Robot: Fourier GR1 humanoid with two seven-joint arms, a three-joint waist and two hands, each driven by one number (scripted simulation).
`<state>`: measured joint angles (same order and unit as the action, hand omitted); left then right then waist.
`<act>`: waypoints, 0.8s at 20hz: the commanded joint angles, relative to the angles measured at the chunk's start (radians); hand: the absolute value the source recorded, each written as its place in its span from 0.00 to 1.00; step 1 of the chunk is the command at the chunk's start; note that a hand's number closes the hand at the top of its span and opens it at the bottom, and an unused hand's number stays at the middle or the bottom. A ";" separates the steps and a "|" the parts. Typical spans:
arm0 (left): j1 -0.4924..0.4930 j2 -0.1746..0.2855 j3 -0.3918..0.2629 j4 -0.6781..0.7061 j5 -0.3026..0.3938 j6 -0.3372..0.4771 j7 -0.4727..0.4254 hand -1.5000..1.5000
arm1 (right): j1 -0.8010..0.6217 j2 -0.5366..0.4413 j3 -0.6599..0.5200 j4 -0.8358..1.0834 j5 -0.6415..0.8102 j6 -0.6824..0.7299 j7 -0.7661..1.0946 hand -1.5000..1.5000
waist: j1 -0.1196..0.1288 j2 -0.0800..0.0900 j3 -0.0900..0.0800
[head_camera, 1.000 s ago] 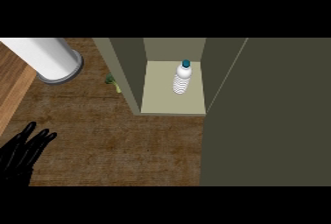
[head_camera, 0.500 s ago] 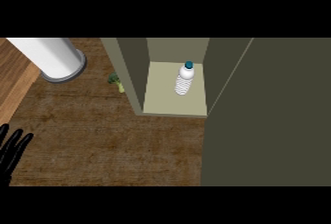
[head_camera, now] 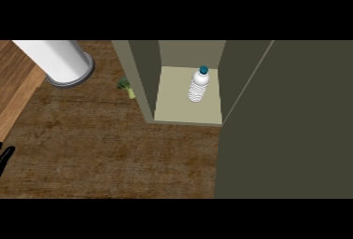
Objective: Pick up the bottled water, place it into the cabinet and close the cabinet
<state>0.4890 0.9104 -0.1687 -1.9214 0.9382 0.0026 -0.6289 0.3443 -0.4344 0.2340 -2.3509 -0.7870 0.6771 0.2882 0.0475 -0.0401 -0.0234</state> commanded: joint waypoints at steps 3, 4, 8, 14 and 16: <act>0.032 0.036 0.063 0.003 0.028 -0.042 -0.010 0.00 | -0.126 0.032 0.096 -0.166 0.152 -0.164 0.125 1.00 | 0.012 0.003 -0.001; 0.049 0.037 0.055 0.000 0.026 -0.057 -0.011 0.00 | -0.156 0.042 0.115 -0.158 0.155 -0.184 0.137 1.00 | 0.020 0.001 -0.001; 0.082 0.056 0.082 0.005 0.041 -0.101 -0.021 0.00 | -0.272 0.096 0.178 -0.117 0.159 -0.287 0.183 1.00 | 0.035 0.000 0.000; 0.105 0.073 0.129 0.018 0.065 -0.136 -0.028 0.00 | -0.490 0.228 0.261 -0.005 0.206 -0.463 0.239 1.00 | 0.045 0.008 0.003; 0.115 0.073 0.135 0.028 0.063 -0.156 -0.036 0.00 | -0.541 0.284 0.308 0.044 0.239 -0.538 0.263 1.00 | 0.040 0.009 0.003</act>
<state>0.5842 0.9746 -0.0548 -1.9062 0.9915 -0.1281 -0.6602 -0.0985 -0.2286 0.4925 -2.2979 -0.6752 0.2669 0.5022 0.0887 -0.0335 -0.0211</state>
